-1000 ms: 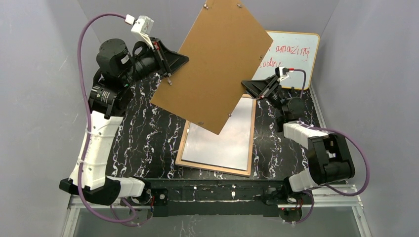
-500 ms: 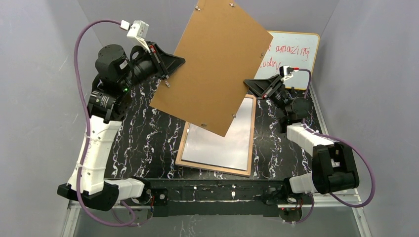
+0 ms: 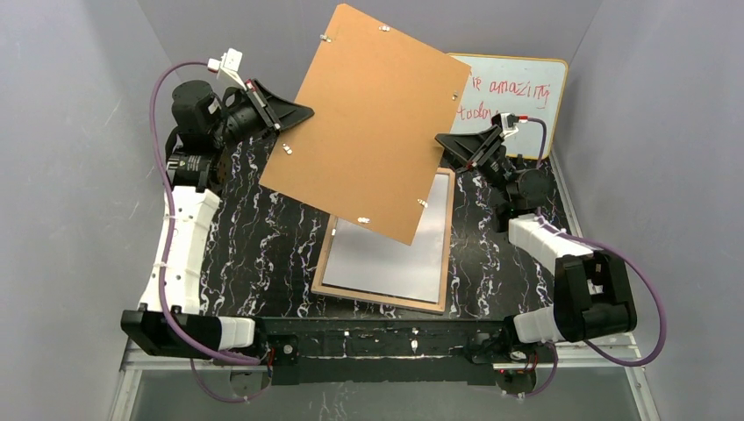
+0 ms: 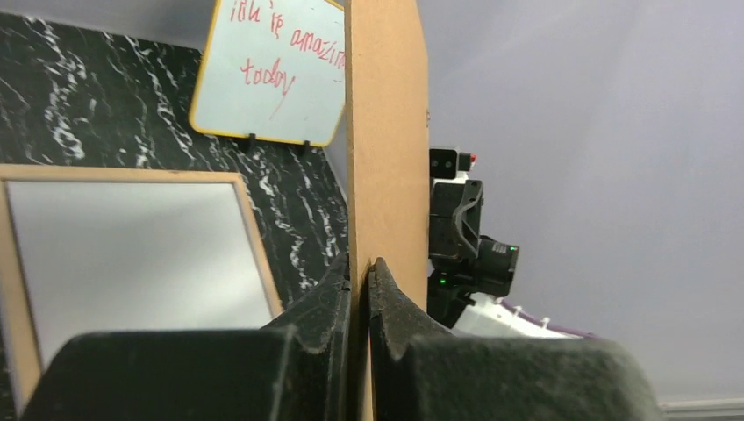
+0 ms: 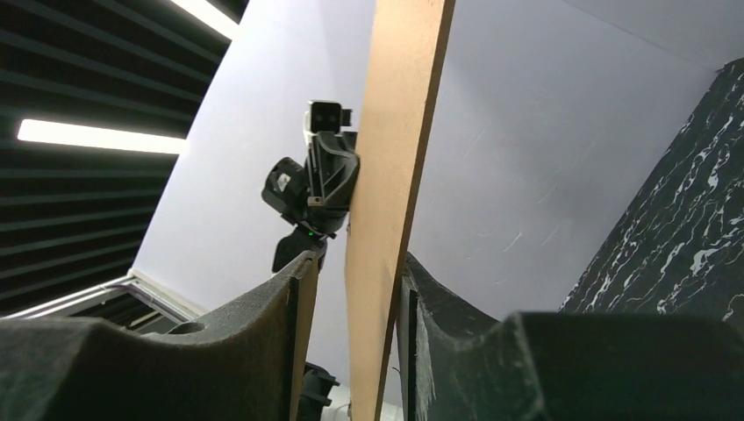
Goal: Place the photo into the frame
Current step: Turn over the photo frame item on the photo frame.
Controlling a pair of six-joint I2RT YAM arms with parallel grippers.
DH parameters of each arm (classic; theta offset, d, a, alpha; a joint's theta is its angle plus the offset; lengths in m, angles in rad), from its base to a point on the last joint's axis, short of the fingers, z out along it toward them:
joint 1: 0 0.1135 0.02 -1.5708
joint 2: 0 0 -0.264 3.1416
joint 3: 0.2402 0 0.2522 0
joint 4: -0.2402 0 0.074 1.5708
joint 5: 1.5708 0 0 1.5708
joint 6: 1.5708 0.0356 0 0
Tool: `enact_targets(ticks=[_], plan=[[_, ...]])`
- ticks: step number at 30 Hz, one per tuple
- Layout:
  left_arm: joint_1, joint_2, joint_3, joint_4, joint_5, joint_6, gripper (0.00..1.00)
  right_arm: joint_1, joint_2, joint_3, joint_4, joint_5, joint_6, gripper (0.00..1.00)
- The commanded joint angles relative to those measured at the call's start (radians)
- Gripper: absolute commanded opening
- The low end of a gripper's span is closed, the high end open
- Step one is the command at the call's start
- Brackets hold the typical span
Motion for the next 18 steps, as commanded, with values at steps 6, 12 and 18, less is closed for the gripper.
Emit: enact_targets(ticks=[6,12,18], plan=[[0.032,-0.009,-0.12,0.206,0.157,-0.192,0.0,0.023,-0.016,0.139,0.468,-0.019,0.071,0.48],[0.046,-0.015,-0.15,0.238,0.178,-0.219,0.0,0.023,-0.025,0.144,0.446,0.009,0.063,0.42],[0.049,-0.027,-0.176,0.157,0.195,-0.106,0.0,0.023,-0.084,0.142,0.272,0.007,-0.021,0.19]])
